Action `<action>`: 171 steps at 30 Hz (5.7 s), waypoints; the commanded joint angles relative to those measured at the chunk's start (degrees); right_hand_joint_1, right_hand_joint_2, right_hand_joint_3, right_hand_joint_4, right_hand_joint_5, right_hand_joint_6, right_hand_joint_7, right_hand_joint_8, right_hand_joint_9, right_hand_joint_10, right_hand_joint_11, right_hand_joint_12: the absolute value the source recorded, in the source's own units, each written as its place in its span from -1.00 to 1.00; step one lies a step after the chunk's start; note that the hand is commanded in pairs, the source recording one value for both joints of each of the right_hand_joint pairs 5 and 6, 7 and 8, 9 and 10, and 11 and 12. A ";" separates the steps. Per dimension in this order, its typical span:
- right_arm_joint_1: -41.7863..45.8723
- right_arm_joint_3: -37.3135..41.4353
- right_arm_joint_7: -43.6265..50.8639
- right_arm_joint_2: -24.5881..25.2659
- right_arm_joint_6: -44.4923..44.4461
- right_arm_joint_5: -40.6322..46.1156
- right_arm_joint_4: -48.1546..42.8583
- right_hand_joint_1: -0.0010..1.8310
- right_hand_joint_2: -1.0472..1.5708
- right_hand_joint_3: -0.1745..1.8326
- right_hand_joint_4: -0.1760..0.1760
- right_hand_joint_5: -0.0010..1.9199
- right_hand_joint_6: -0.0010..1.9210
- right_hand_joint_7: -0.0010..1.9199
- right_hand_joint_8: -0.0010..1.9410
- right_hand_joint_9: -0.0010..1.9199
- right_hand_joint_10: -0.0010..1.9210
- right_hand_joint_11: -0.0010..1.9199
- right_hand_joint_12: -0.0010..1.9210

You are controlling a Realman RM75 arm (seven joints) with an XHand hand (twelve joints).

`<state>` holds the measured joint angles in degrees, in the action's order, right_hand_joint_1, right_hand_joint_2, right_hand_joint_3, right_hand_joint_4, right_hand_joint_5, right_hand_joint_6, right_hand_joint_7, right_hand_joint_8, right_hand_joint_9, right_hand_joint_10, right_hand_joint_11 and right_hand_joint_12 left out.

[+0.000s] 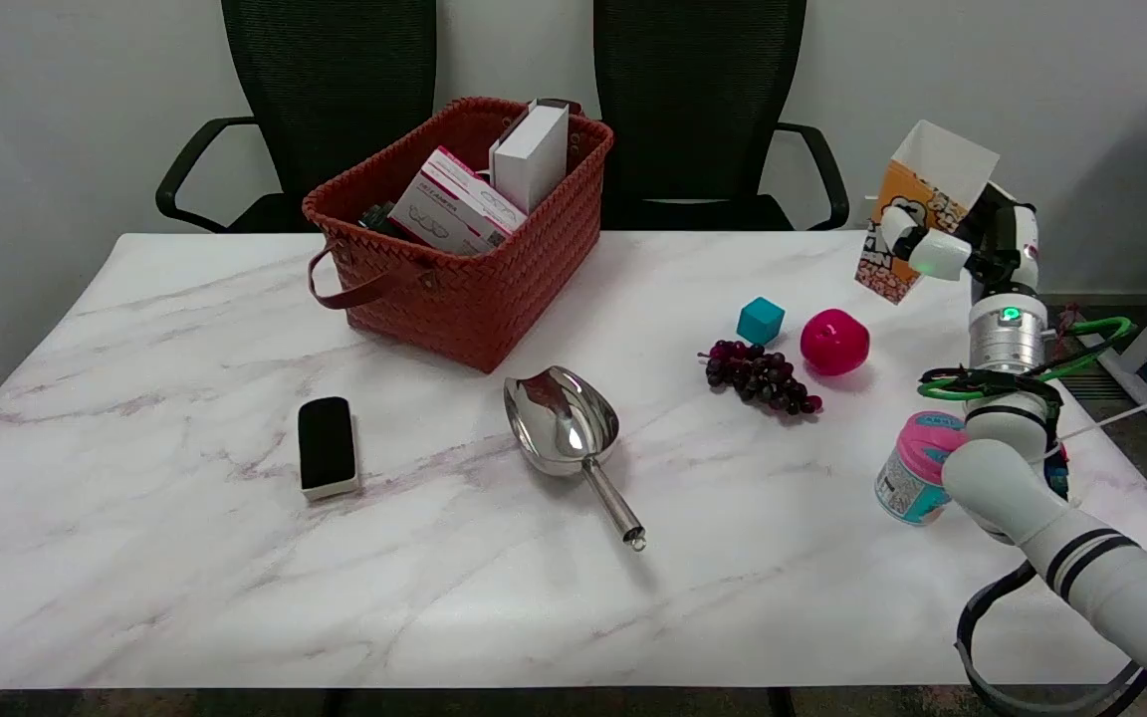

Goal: Place the popcorn box into the brown storage basket.

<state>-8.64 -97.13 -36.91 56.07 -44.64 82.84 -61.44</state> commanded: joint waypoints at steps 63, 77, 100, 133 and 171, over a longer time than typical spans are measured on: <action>-66.81 -28.72 0.51 30.29 39.83 -10.48 33.01 0.29 -0.02 0.37 0.00 -0.36 -0.36 -0.45 -0.45 -0.45 -0.45 -0.59 -0.59; -69.03 -28.31 0.03 32.76 39.91 -13.34 39.24 0.28 -0.04 0.39 0.00 -0.37 -0.37 -0.47 -0.48 -0.48 -0.48 -0.64 -0.64; -67.83 -28.00 0.03 31.16 39.67 -13.26 44.75 0.27 -0.06 0.39 0.00 -0.39 -0.39 -0.47 -0.47 -0.49 -0.49 -0.71 -0.71; -65.99 -27.84 0.43 29.00 40.07 -13.66 40.75 0.22 -0.31 0.38 0.00 -0.94 -0.94 -0.79 -0.79 -0.90 -0.90 -1.00 -1.00; -5.55 4.69 10.18 -1.35 24.17 -13.86 -25.46 0.26 0.01 0.13 0.00 -0.61 -0.61 -0.61 -0.62 -0.58 -0.58 -0.97 -0.97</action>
<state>-52.86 -114.85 -33.14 68.28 -8.37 69.33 -52.56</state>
